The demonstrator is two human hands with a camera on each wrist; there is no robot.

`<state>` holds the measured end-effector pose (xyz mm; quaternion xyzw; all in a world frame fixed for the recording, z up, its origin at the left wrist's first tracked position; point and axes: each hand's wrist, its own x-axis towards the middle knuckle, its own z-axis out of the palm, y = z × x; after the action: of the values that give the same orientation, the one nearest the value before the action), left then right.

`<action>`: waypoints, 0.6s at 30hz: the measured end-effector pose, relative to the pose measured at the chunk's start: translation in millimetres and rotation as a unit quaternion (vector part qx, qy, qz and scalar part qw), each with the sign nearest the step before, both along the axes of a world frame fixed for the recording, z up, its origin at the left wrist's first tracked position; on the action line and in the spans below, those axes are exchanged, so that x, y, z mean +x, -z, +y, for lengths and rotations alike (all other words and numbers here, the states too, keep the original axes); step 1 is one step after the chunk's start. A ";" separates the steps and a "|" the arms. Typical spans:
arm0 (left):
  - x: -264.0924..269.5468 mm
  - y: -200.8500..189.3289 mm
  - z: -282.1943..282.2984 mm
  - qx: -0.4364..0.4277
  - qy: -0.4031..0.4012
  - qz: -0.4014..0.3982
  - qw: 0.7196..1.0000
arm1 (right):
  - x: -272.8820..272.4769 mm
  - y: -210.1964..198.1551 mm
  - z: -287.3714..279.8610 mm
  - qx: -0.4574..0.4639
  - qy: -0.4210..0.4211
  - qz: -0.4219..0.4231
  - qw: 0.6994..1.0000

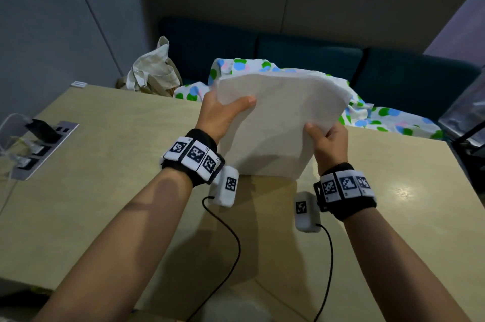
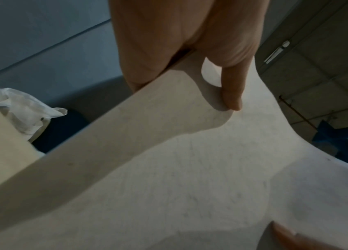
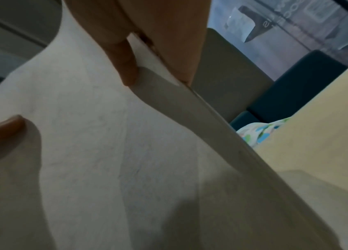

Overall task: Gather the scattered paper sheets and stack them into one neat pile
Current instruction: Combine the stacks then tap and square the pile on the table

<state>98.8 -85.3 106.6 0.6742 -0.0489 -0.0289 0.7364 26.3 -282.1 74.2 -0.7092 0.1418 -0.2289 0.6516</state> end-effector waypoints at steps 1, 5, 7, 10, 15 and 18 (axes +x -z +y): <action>-1.5 6.3 -1.2 0.009 -0.002 0.001 1.000 | -2.4 6.9 0.3 -0.026 0.001 0.002 1.000; -8.2 41.8 -5.3 0.090 -0.026 -0.010 0.996 | -4.4 33.5 6.2 -0.087 0.049 0.047 0.994; -11.1 61.0 -6.3 0.108 -0.027 0.013 0.994 | -6.2 45.5 10.8 -0.095 0.052 0.074 0.991; -16.9 85.1 -8.6 0.108 -0.028 0.049 0.993 | -10.0 59.3 20.2 -0.081 0.050 0.110 0.989; -22.4 102.4 -17.6 0.086 -0.047 0.068 0.993 | -10.0 70.5 33.5 -0.055 0.068 0.128 0.988; -22.0 99.7 -20.2 0.066 -0.069 0.066 0.993 | -10.8 69.0 32.7 -0.052 0.073 0.113 0.990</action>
<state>76.7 -105.5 6.9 0.7195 0.0484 -0.0257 0.6923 15.5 -249.4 5.3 -0.7511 0.2541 -0.2010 0.5753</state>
